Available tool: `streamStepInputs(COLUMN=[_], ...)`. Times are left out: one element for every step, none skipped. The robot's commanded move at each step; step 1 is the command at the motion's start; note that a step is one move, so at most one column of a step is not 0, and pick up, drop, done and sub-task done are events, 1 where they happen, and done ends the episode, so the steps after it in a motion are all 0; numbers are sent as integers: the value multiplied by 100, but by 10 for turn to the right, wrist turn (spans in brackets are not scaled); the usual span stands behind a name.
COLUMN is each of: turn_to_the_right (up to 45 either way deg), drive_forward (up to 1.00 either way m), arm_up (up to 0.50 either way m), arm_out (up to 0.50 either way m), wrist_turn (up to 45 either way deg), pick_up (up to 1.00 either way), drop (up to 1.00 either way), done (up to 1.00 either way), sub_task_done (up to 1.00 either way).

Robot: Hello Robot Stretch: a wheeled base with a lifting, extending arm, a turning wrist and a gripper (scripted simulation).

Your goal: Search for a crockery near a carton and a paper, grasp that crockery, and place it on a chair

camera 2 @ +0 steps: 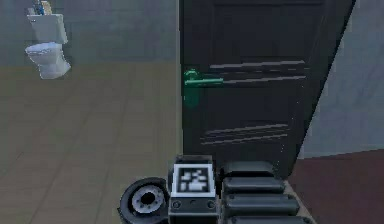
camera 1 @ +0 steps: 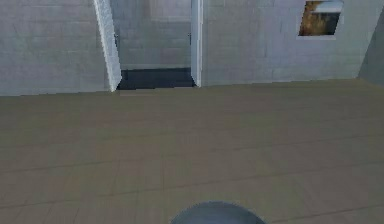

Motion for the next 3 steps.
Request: streamStepInputs(turn_to_the_right=[-450, -60, 0], drive_forward=[0, 0, 45], arm_up=[0, 0, 0], arm_out=[0, 0, 0], wrist_turn=[0, 0, 0], pick_up=[0, 0, 0], drop=[0, 0, 0], done=[0, 0, 0], sub_task_done=[0, 0, 0])
